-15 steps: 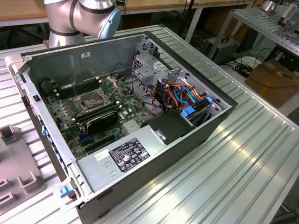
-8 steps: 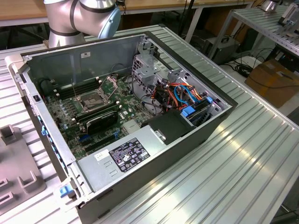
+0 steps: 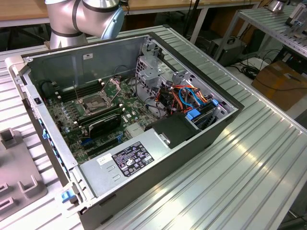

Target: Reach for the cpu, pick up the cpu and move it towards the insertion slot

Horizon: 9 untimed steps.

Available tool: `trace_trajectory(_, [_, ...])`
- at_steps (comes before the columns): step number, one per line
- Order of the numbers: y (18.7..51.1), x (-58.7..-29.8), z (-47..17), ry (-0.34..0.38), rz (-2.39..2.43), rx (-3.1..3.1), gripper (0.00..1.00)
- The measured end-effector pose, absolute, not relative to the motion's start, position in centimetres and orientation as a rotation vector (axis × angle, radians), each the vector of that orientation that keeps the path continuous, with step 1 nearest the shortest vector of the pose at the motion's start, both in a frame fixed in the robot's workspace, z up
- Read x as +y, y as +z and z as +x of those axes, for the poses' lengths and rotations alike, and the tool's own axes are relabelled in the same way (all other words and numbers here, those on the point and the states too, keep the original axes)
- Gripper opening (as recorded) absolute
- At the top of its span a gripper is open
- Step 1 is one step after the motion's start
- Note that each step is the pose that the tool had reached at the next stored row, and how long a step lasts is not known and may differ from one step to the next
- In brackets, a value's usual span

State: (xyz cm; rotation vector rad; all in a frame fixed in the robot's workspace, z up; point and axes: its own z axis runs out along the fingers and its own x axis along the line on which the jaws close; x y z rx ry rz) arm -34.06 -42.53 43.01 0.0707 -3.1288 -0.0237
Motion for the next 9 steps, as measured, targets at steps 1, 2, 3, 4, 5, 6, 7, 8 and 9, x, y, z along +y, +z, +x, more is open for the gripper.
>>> trace_trajectory(1, [43.01, -42.53, -33.92, -0.024, 0.071, -3.129, 0.55])
trace_trajectory(2, [43.00, -42.53, -33.75, -0.024, 0.071, -3.129, 0.55])
trace_trajectory(3, [43.00, -42.53, -33.62, -0.024, 0.071, -3.129, 0.55])
trace_trajectory(4, [43.00, -42.53, -33.52, -0.024, 0.071, -3.129, 0.55])
trace_trajectory(5, [43.01, -42.53, -33.42, -0.024, 0.071, -3.129, 0.55])
trace_trajectory(6, [43.01, -42.53, -33.34, -0.024, 0.071, -3.129, 0.55])
trace_trajectory(7, [43.01, -42.53, -33.20, -0.024, 0.071, -3.129, 0.55])
trace_trajectory(8, [43.01, -42.53, -33.14, -0.024, 0.071, -3.129, 0.55])
trace_trajectory(9, [43.01, -42.53, -33.08, -0.024, 0.071, -3.129, 0.55])
